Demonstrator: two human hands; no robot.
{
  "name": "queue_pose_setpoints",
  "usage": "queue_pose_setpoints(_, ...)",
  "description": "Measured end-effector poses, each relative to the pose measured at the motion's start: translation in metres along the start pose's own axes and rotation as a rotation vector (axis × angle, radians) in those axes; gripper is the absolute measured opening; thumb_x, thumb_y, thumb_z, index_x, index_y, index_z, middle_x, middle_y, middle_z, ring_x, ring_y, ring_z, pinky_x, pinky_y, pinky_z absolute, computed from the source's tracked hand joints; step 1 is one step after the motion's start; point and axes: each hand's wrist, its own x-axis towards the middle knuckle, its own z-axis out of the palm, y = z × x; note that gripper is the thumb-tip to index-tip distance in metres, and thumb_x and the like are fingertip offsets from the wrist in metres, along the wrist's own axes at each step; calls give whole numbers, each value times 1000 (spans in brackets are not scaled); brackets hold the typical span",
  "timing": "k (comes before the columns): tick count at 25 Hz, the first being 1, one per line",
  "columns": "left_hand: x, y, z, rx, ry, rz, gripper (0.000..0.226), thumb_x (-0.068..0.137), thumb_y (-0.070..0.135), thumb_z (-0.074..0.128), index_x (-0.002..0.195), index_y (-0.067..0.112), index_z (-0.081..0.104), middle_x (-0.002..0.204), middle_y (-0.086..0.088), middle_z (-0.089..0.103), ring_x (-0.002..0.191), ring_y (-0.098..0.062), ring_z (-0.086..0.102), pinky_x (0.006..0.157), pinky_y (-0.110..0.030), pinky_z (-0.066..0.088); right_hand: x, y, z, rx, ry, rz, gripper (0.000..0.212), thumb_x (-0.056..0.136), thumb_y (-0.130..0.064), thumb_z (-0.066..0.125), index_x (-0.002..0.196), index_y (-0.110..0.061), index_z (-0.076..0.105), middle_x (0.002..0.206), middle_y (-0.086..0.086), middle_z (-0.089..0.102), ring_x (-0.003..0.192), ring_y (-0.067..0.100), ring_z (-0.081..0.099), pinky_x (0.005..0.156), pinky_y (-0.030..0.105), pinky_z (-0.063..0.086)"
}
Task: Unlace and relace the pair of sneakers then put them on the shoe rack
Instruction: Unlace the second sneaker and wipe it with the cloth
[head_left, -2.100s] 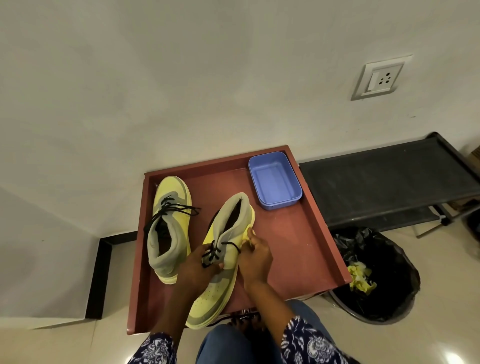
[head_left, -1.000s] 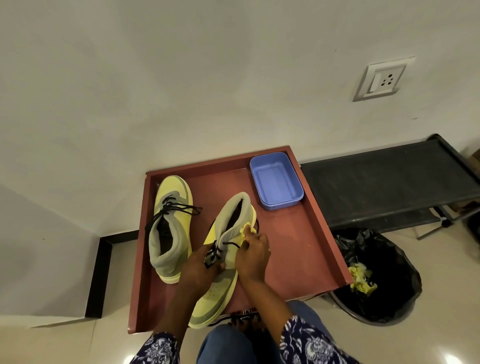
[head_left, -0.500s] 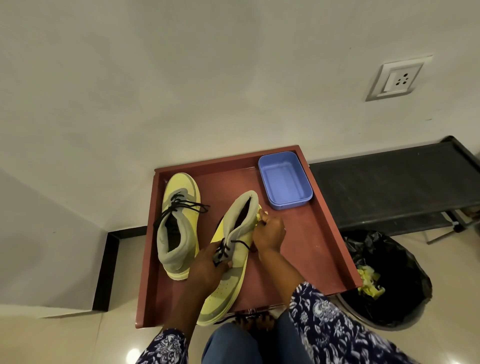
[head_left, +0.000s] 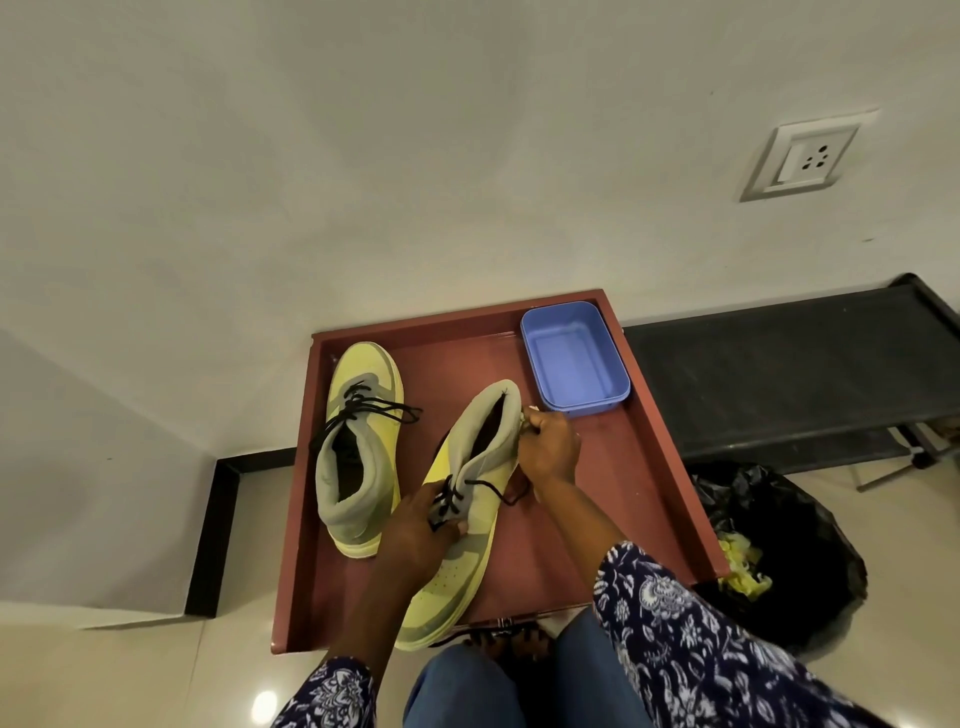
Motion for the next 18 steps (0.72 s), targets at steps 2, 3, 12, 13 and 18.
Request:
queue_pose_setpoints(2,0,-1,0,14,4,7,51,79,21,70,126,19,51,112,-4,62,103,-22,57,84,-30,44,-16,6,3,48,41,23,36,88,3,46,115,-10,66,102,13,66,97,27,59,77,24,39)
queue_pose_setpoints(3,0,-2,0,16,5,9,51,79,21,70,126,20,51,111,-4,62,103,-22,57,84,-30,44,-26,7,4,95,62,46,35,90,1,48,118,-11,63,104,14,64,95,26,58,75,22,37)
queue_pose_setpoints(12,-2,0,-1,-21,6,20,51,77,24,69,125,20,51,115,-3,62,103,-22,58,88,-39,49,-89,28,22,333,80,127,24,89,-4,57,111,-4,67,90,2,57,85,11,53,62,-6,35)
queue_pose_setpoints(13,-1,0,-1,-24,8,24,50,79,21,69,125,20,51,115,-3,61,104,-22,58,89,-39,49,-87,28,22,329,79,138,24,89,-3,56,111,-4,66,92,2,57,86,11,53,63,-7,35)
queue_pose_setpoints(18,-1,0,-1,-36,19,19,49,79,21,69,125,19,51,115,-2,61,103,-21,58,84,-30,46,-52,22,19,337,105,200,27,89,-1,55,112,-6,66,106,14,65,95,24,59,87,33,49)
